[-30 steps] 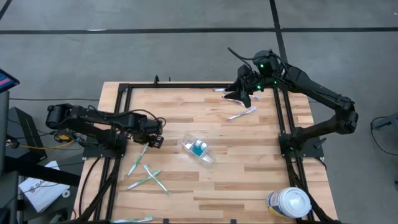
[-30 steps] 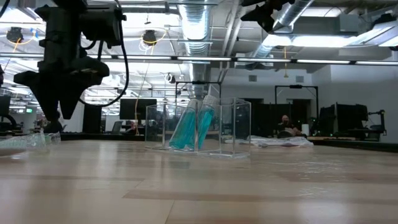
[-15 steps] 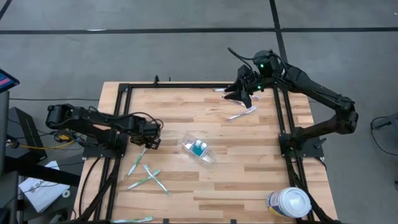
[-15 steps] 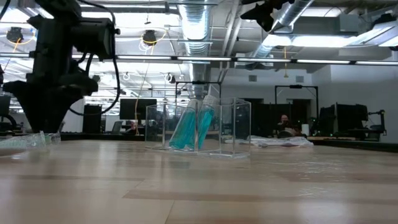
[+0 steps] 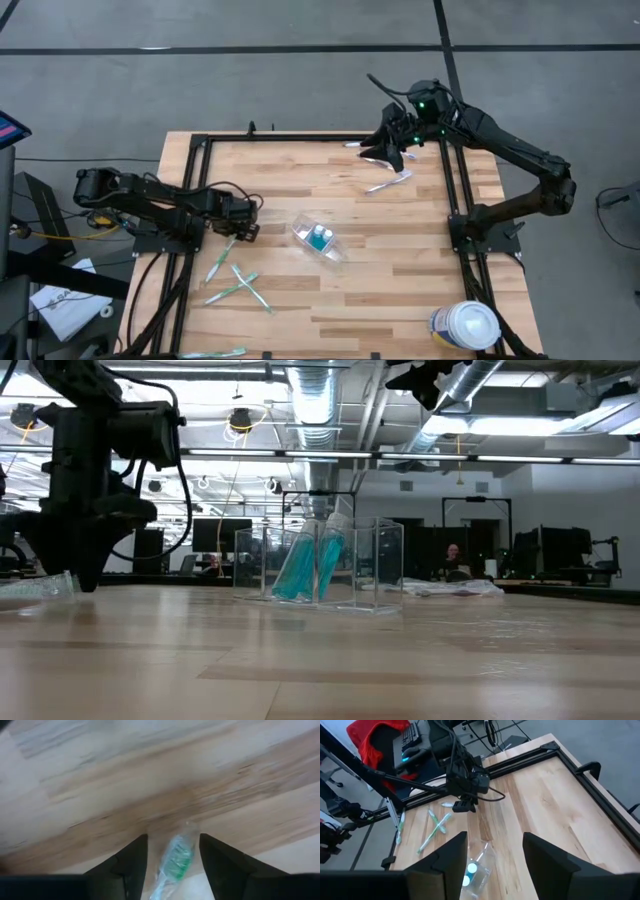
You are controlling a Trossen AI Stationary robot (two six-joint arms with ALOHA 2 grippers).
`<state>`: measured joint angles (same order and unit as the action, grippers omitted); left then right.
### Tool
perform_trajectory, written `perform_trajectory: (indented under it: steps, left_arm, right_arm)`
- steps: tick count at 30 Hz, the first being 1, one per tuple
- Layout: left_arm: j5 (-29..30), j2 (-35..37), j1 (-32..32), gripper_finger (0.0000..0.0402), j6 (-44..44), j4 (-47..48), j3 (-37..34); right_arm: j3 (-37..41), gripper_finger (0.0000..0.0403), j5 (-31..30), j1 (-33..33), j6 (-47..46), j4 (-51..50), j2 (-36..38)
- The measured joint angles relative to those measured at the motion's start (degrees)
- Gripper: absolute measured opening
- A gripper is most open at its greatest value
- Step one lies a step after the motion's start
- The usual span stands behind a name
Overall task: Pick & Place toothbrushing station
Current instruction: Put the green toothbrush into the transparent organizer
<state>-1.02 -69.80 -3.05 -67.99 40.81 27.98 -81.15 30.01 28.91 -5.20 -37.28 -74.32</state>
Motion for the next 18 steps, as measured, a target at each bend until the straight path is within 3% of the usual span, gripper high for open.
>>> perform_trajectory:
  steps: [3, 9, 13, 18]
  left_arm:
    - [-0.70, 0.13, 0.00, 0.0132, -0.02, -0.75, -0.92]
    - [-0.46, 1.22, -0.08, 0.0017, -0.03, -2.56, -1.54]
    - [1.15, 5.43, -0.43, 0.0017, 0.05, -10.73, -1.31]
    - [11.66, 12.51, -2.42, 0.0010, 0.21, -17.26, -1.41]
  right_arm:
    - [0.01, 0.0179, -0.04, 0.04, -0.77, 0.80, 0.00]
    - [0.01, 0.0175, -0.28, 0.09, -0.88, 2.00, 0.00]
    - [0.01, 0.0172, -0.30, 0.09, -0.92, 3.12, 0.00]
    - [0.01, 0.0171, -0.50, 0.09, -1.02, 3.66, 0.00]
